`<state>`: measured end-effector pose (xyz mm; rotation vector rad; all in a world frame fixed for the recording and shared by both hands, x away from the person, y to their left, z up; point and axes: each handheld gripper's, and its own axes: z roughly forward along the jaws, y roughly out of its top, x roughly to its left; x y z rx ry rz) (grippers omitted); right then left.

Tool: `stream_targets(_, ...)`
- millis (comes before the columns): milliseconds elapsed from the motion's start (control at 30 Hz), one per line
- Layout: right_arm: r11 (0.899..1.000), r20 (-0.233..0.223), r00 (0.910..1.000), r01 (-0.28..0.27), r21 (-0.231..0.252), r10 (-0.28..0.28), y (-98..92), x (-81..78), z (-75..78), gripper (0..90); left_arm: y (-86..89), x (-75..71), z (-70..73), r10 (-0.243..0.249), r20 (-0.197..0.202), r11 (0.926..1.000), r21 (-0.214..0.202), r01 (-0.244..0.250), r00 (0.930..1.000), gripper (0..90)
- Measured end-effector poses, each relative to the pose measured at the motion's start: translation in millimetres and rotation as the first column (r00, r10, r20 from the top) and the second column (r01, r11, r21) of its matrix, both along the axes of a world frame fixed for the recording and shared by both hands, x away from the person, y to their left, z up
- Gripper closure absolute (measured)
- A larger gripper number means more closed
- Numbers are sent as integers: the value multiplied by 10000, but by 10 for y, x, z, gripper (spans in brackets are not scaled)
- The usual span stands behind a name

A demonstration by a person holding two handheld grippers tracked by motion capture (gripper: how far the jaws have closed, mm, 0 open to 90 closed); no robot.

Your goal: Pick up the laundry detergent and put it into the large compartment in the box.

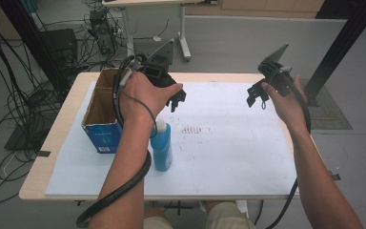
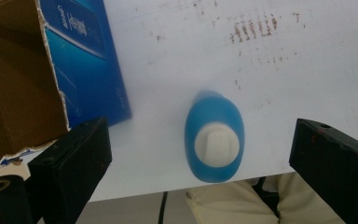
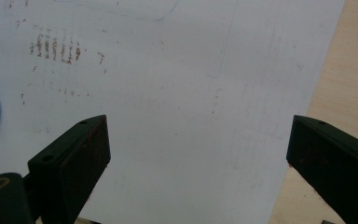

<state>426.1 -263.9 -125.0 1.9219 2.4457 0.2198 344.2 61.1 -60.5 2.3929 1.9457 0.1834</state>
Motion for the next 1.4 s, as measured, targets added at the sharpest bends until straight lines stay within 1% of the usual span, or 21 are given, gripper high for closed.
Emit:
stream_targets(500,10000,27,10000,-31,6,31,-8,-16,5,58,-21,10,-153,-13,-300,9999,-108,10,9995,62)
stream_targets(667,10000,56,10000,-12,24,12,-18,-25,11,58,-27,10,-225,-6,-437,9999,-120,1,9990,62)
stream_targets(800,10000,75,10000,-46,10,45,-17,-33,13,58,-51,-3,-281,-9,-470,10000,-77,5,9989,61)
stream_targets(1033,10000,82,10000,5,22,-5,-23,-48,11,58,-45,-11,-364,17,-611,9999,-120,-25,9981,59)
stream_targets(1100,10000,82,10000,-21,22,20,-23,-50,9,58,-38,-15,-395,51,-623,9998,-179,-62,9980,59)
stream_targets(1233,10000,79,10000,-49,17,48,-20,-53,-3,58,-24,1,-457,53,-769,9996,-281,-75,9970,59)
stream_targets(1400,10000,17,10000,6,28,-6,-24,-41,-4,58,-31,9,-516,98,-853,9996,-237,-118,9963,59)
